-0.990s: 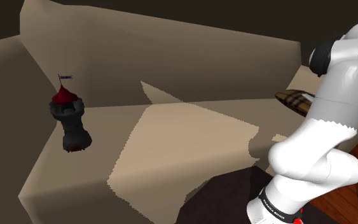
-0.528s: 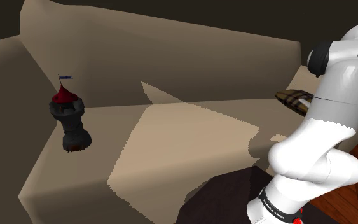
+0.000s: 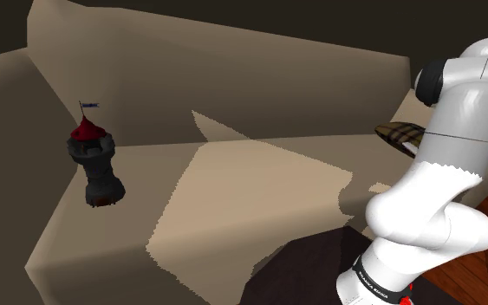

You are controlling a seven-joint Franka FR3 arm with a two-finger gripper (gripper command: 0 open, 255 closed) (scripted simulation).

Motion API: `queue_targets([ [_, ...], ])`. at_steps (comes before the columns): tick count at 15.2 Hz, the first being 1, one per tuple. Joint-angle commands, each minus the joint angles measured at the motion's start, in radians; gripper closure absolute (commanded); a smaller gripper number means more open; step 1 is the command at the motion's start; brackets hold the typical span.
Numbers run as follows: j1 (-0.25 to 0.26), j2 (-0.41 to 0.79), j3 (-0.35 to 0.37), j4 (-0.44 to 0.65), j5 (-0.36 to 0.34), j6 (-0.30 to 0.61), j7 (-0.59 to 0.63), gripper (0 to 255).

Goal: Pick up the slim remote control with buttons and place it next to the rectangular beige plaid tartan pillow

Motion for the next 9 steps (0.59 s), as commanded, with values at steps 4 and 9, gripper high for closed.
queue_targets([
  [4,-0.008,0.026,0.014,-0.038,0.029,0.056,-0.023,255],
  [9,-0.021,0.062,0.033,-0.069,0.066,0.112,-0.05,255],
])
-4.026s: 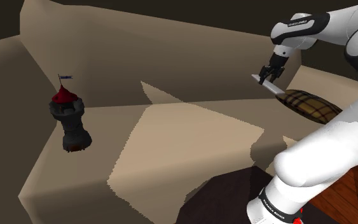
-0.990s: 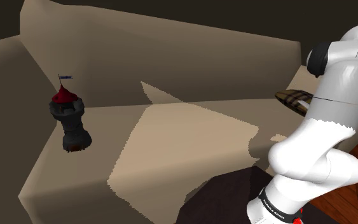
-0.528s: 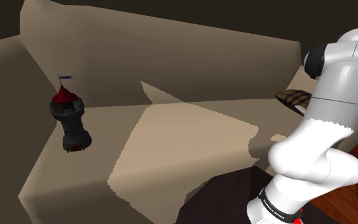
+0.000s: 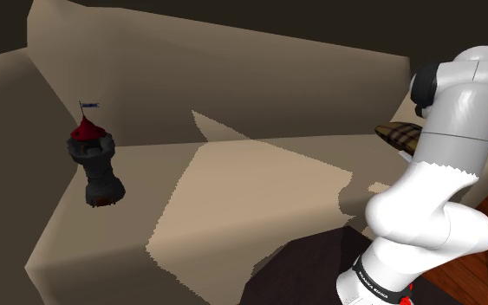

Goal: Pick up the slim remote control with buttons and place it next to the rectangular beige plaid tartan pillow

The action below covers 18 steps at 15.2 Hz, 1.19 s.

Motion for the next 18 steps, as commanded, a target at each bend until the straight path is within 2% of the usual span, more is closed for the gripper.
queue_targets([
  [1,-0.003,0.011,0.006,-0.006,0.011,0.015,-0.006,255],
  [8,-0.003,0.011,0.006,-0.006,0.011,0.015,-0.006,255],
  [9,-0.003,0.011,0.006,-0.006,0.011,0.015,-0.006,0],
  [14,-0.004,0.011,0.006,-0.006,0.011,0.015,-0.006,0],
  [18,0.02,-0.059,-0.03,0.037,-0.055,-0.078,0.035,0],
])
